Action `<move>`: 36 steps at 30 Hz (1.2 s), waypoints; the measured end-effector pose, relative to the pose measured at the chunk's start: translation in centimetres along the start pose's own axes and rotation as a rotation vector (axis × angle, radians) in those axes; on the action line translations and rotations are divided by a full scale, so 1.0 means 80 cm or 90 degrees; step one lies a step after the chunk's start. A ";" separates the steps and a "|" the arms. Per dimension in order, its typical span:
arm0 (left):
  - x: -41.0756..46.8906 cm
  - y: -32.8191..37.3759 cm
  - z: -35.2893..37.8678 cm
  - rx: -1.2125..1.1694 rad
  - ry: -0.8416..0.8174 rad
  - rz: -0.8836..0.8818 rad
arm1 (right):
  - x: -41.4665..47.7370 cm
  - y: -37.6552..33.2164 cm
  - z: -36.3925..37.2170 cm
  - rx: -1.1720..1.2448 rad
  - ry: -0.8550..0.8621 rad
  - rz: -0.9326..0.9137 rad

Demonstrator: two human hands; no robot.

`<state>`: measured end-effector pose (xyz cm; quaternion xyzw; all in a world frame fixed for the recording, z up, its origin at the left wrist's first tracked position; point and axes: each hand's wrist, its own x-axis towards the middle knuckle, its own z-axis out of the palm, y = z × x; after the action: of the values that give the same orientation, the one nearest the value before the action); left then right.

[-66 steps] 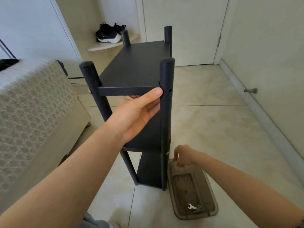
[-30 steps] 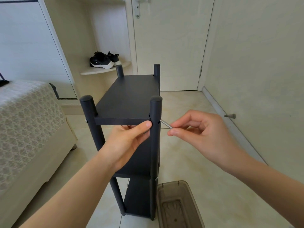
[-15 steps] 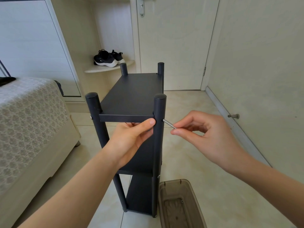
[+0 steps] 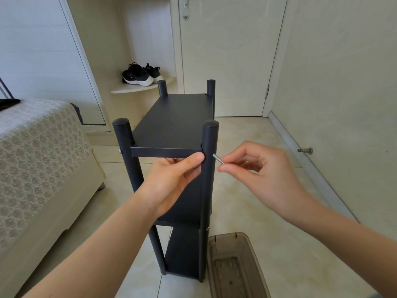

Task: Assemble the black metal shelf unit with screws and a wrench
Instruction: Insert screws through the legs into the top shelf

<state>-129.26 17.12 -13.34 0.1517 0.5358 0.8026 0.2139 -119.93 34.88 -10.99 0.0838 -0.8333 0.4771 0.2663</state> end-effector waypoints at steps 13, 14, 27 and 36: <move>-0.002 0.002 0.001 0.018 -0.005 0.007 | 0.011 -0.001 0.013 0.045 0.011 0.040; -0.003 0.003 0.001 0.018 0.000 0.005 | 0.012 -0.002 0.014 0.053 0.009 0.042; -0.005 0.005 0.003 0.011 0.007 -0.003 | 0.010 0.002 0.016 0.051 0.012 0.027; -0.006 0.006 0.002 0.002 0.005 0.001 | 0.013 -0.001 0.018 0.065 0.014 0.048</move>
<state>-128.87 16.90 -12.85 0.1492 0.5376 0.8025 0.2113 -121.26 33.75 -10.97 0.0608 -0.8075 0.5295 0.2527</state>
